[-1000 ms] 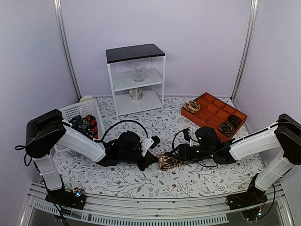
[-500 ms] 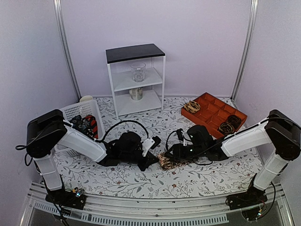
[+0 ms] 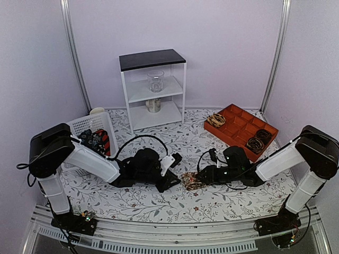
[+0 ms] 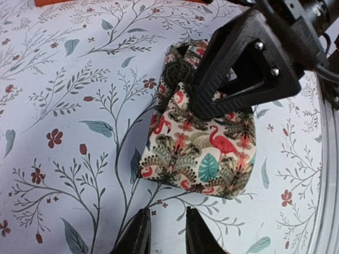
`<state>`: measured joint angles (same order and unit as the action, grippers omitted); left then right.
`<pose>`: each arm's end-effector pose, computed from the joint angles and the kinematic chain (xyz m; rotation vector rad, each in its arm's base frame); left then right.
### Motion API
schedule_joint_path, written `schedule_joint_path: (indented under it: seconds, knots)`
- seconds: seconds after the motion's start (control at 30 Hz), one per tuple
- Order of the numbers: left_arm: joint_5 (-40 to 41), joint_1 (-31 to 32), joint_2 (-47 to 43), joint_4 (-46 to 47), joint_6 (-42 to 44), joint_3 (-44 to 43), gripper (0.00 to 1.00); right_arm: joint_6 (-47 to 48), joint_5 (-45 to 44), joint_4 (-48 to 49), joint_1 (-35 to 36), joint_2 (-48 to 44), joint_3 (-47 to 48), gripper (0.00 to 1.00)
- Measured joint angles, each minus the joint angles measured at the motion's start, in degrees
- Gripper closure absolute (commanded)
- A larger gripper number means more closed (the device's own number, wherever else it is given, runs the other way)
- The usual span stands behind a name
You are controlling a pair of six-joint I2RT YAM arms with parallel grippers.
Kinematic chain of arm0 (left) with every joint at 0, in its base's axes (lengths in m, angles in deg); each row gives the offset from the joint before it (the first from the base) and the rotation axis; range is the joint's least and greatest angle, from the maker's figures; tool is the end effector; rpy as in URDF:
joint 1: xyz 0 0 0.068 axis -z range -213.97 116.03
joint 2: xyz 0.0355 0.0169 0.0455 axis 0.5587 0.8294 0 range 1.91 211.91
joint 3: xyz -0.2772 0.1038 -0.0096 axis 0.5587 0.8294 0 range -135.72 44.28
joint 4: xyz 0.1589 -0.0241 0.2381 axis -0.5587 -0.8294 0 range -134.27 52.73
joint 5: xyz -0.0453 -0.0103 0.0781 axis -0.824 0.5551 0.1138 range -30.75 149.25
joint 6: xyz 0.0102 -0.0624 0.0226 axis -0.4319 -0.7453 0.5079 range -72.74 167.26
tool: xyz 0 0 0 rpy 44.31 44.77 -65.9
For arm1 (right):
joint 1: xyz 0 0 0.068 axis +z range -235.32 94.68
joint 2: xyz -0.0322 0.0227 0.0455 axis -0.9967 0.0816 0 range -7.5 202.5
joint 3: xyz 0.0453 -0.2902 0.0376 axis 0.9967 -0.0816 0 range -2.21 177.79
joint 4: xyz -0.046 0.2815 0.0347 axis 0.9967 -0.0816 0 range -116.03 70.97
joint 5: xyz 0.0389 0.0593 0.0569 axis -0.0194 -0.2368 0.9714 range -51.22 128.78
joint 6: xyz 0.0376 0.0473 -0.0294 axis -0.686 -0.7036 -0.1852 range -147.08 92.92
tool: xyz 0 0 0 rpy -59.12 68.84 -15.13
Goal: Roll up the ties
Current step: Roll the tie at the center of the board.
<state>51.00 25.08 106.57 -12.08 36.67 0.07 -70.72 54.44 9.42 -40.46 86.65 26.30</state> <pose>0.1905 -0.3325 0.1115 1.0245 2.0669 -0.8180 0.2082 0.2275 0.1014 -0.1927 2.4386 1.0859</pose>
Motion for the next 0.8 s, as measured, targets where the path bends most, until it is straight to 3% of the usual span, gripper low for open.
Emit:
schedule_joint_path:
  seconds: [0.13,0.4,0.6,0.8]
  knots:
    - [-0.11,0.22,-0.17,0.02,0.52,0.04,0.49,0.15,2.01,2.75,-0.57,0.02,-1.05,0.62]
    - [-0.39,0.33,-5.84,0.02,2.69,4.35,0.19,-4.94,8.79,14.97,-0.11,6.05,-1.55,0.63]
    - [-2.51,0.33,-6.05,1.16,4.15,7.15,0.11,-8.76,10.69,19.65,1.79,9.25,0.26,0.63]
    - [-4.85,0.33,0.92,1.62,6.08,3.69,0.07,-9.44,10.69,19.71,2.03,9.25,0.48,0.63]
